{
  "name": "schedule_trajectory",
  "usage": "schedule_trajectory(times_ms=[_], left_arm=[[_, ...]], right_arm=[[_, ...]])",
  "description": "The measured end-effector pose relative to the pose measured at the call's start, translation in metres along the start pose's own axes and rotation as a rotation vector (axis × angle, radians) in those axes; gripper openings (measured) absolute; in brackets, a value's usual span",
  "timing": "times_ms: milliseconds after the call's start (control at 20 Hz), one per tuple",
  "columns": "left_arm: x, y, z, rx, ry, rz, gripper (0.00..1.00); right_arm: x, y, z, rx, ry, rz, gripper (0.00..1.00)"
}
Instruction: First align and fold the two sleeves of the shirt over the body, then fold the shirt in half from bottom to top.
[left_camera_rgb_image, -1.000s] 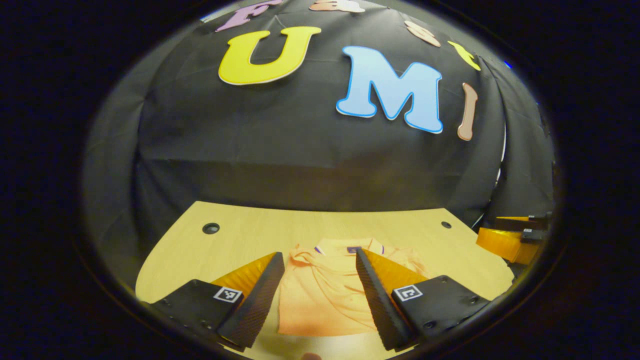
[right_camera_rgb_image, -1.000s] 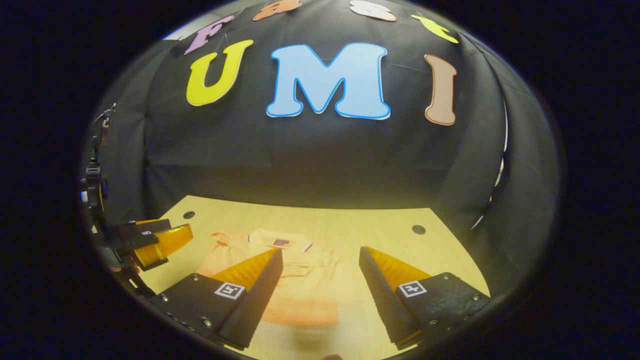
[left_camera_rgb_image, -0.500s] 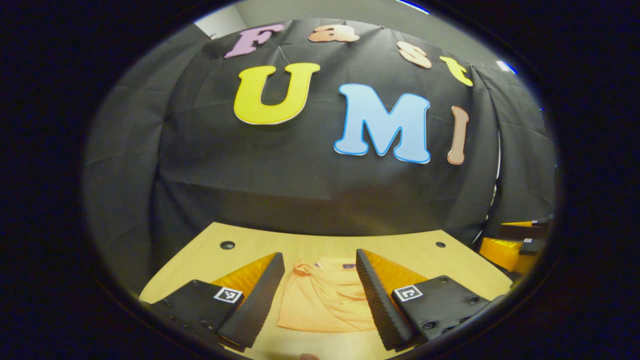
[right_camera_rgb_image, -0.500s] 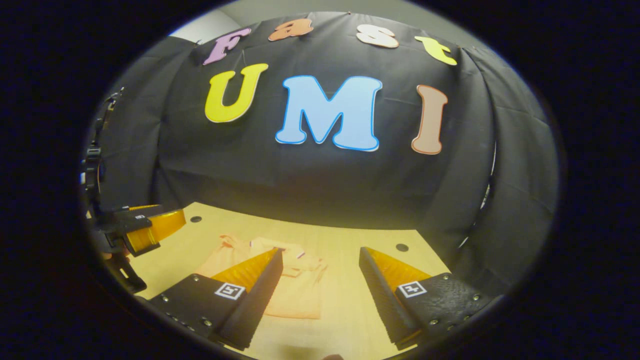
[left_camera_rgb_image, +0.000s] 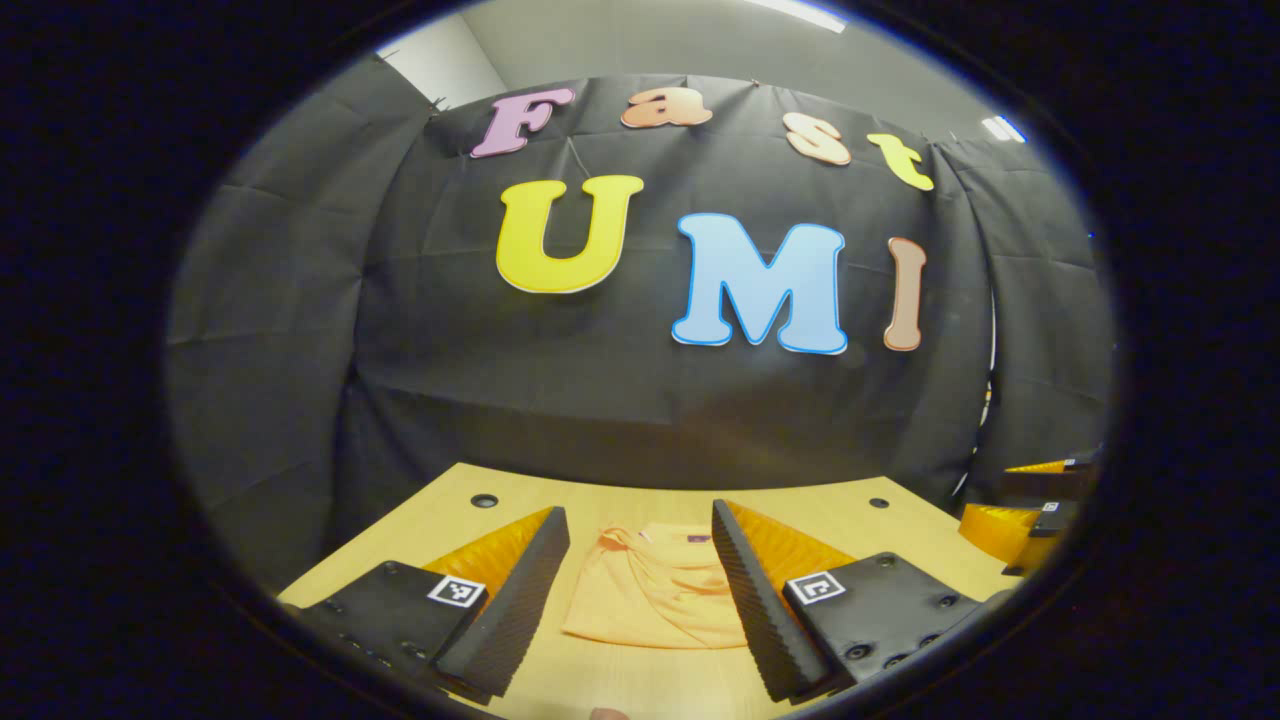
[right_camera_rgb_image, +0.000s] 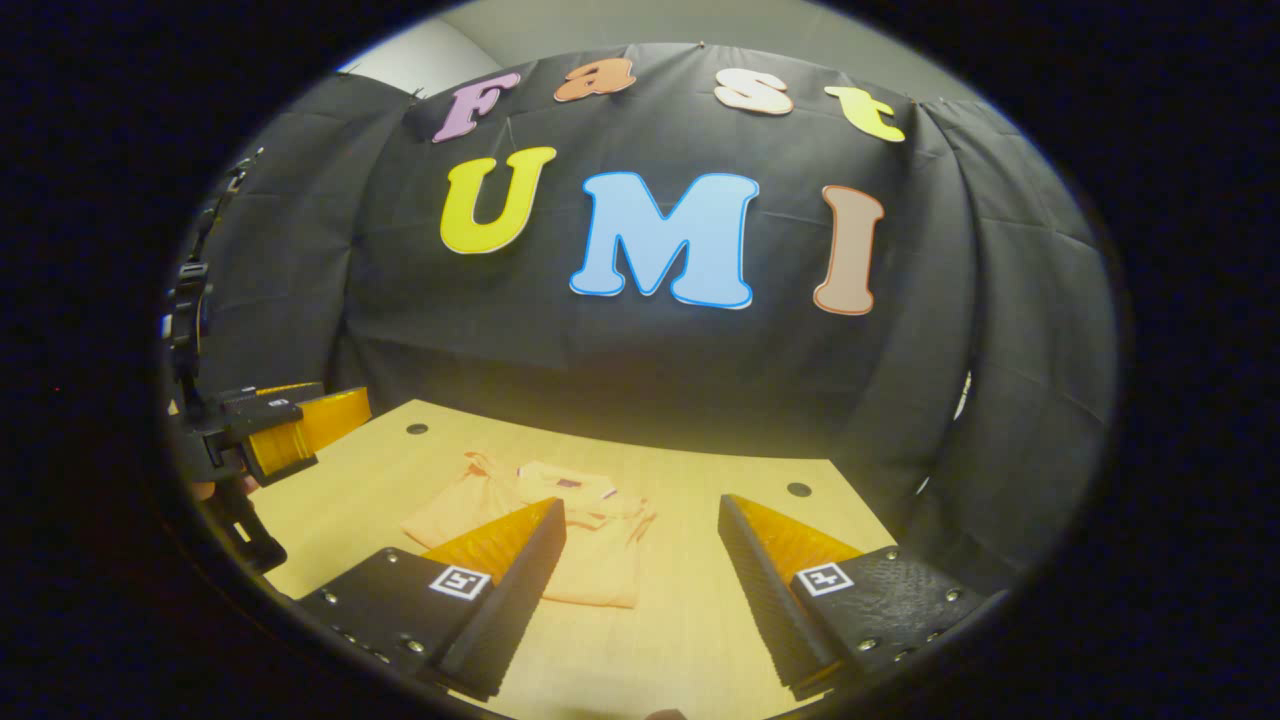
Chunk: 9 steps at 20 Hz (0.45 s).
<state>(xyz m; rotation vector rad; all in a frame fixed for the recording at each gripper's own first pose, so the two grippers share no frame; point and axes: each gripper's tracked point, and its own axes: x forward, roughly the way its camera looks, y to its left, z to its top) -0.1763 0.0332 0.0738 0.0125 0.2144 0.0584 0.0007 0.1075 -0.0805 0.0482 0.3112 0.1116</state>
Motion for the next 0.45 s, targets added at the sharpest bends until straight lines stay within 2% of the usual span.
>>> schedule_trajectory(times_ms=[50, 450], left_arm=[[-0.006, 0.000, -0.001, 0.008, -0.005, -0.006, 0.91], [-0.033, 0.016, 0.009, 0.012, -0.024, -0.038, 0.94]], right_arm=[[-0.007, 0.000, 0.001, 0.007, -0.008, -0.007, 0.94], [-0.028, 0.012, 0.004, 0.005, -0.034, -0.065, 0.94]])
